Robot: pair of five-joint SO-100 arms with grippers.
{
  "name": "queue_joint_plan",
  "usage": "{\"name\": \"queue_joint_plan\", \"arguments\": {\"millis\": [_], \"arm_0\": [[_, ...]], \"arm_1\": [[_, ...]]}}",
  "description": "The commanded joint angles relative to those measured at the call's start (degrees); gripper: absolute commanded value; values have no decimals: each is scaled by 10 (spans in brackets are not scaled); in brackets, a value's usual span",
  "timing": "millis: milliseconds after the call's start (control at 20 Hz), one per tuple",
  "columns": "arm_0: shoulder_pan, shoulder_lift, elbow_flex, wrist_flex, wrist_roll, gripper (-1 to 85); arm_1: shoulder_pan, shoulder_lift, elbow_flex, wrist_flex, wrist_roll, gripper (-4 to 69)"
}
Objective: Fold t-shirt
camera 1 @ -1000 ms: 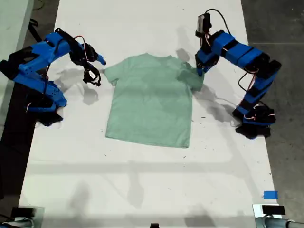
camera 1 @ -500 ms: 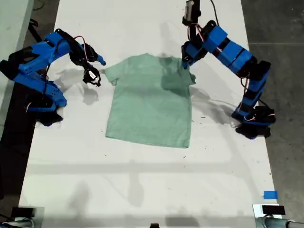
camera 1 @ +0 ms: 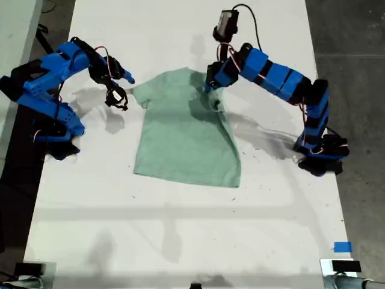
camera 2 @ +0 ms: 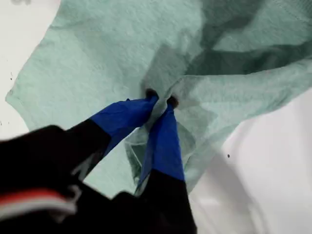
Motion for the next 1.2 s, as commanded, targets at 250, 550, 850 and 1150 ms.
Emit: {"name": "queue_joint_plan", "arguments": {"millis": [250,550,850,1150], "arm_0": [[16,22,-2,0,-7,246],[16,23,-8,1,-8,248],[23,7,-21,-4,-10,258],[52,-86,-113,1,-17,259]], "arm_1": [[-36,-83,-47,-98,34,218],[-26,35,-101,52,14,221],[18,208,4,158,-11,187],[25,337,189,131,-11,160]]}}
